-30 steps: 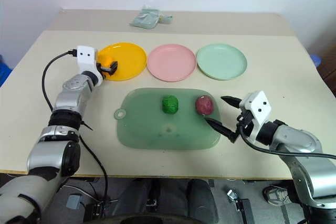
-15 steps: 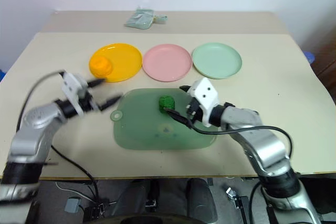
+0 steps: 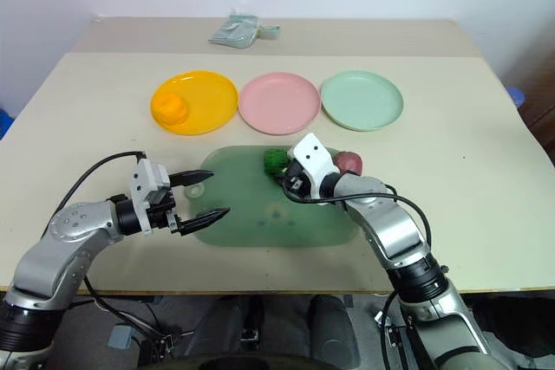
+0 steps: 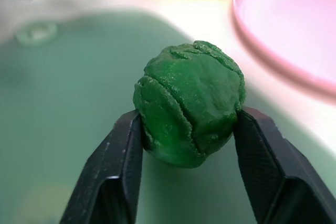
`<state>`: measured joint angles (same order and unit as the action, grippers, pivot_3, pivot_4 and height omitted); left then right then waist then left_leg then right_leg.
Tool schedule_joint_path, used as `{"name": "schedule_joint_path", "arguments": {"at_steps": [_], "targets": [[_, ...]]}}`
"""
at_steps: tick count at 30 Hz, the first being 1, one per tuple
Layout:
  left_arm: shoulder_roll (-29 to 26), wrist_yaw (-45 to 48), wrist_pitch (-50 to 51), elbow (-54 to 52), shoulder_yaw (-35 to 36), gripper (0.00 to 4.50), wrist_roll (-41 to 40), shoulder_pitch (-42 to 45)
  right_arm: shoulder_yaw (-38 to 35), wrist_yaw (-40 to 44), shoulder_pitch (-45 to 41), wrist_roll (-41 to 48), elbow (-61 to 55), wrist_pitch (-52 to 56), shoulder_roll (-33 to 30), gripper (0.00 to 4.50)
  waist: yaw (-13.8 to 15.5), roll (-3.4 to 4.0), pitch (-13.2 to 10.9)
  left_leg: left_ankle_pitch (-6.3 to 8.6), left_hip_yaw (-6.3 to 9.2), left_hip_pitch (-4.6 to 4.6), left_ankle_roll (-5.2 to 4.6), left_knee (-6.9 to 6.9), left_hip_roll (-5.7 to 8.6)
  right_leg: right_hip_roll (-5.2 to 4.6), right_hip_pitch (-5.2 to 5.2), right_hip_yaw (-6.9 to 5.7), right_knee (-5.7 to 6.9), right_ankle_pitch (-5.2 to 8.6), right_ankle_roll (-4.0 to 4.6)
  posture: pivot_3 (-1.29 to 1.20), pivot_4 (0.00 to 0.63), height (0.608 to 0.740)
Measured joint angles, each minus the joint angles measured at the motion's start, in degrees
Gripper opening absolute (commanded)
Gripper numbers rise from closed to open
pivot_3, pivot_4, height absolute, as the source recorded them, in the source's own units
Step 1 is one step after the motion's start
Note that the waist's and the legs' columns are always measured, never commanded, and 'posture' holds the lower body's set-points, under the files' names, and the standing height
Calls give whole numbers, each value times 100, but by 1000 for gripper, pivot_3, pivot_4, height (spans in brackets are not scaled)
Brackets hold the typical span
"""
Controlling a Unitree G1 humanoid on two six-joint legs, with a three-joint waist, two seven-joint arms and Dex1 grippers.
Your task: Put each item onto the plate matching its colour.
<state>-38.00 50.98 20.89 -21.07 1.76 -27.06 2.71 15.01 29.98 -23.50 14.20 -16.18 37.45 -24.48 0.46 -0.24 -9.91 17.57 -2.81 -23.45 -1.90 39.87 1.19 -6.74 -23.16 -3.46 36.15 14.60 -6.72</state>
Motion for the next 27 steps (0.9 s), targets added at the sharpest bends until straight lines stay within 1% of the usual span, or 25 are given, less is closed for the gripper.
{"name": "schedule_joint_path", "arguments": {"at_steps": [4,7,10,12,15,17,18,20,21,24,25,27], "targets": [[80,-58,-8,5,0,4500,24,-1,-367,-27,-516,106,-41,103,57,1959,7,0,0,0,0,0,0,0,0,0,-1,0,1,0,0,0,150,740],[173,-158,-19,7,1,4500,38,-1,-886,-368,-1246,108,447,108,162,1959,-1,0,0,0,-2,0,0,0,0,0,-2,0,2,0,0,0,150,740],[240,-272,-20,4,2,4500,60,-16,-1255,-914,-1939,-277,1591,-5,39,1959,16,-2,1,0,0,0,0,0,2,1,1,-1,2,0,1,0,150,740],[290,-360,-19,-6,-1,4500,80,-20,-1364,-1187,-2231,-570,2807,-323,-41,1959,8,-2,1,0,-4,0,-1,-2,5,0,2,1,0,0,1,0,150,740],[372,-488,-17,-58,-24,4500,132,-41,-1444,-1233,-2333,-734,4152,-822,-64,1959,-28,3,-2,-1,-12,0,0,-14,3,1,-5,3,0,0,1,0,150,740],[429,-564,-6,-128,-34,4500,146,-38,-1443,-1086,-2393,-763,4822,-1296,-27,2901,-107,10,-6,-2,-15,0,1,-20,1,1,-8,4,0,0,0,0,150,740],[460,-606,-4,-183,-50,4500,146,-34,-1443,-1010,-2404,-783,5017,-1517,-28,3201,-132,13,-7,-2,-15,0,1,-23,-1,2,-8,4,1,0,0,0,150,740],[497,-663,7,-232,-67,4500,151,-23,-1449,-853,-2409,-795,5164,-1937,-47,4173,-155,16,-9,-4,-15,0,4,-28,-3,4,-9,4,2,0,0,0,150,740],[521,-706,12,-240,-89,4500,152,-11,-1461,-760,-2394,-797,5128,-2152,-81,4482,-160,19,-10,-4,-16,0,5,-30,-4,4,-11,5,2,0,0,0,150,740],[579,-775,35,-271,-103,4500,149,-8,-1632,-443,-2221,-678,4555,-2542,-220,4482,-145,21,-11,-4,-14,0,5,-31,-5,4,-10,5,1,0,0,0,150,740],[581,-778,64,-278,-110,4500,146,-3,-1700,-254,-2037,-549,4147,-2525,-298,4482,-117,20,-11,-4,-12,0,5,-31,-4,3,-9,4,0,0,-1,0,150,740],[576,-769,122,-292,-108,4500,139,-28,-1803,377,-1412,-93,3021,-2315,-570,4482,-59,20,-11,-2,-3,0,1,-30,-2,1,0,2,-4,0,-1,0,150,740]]}}
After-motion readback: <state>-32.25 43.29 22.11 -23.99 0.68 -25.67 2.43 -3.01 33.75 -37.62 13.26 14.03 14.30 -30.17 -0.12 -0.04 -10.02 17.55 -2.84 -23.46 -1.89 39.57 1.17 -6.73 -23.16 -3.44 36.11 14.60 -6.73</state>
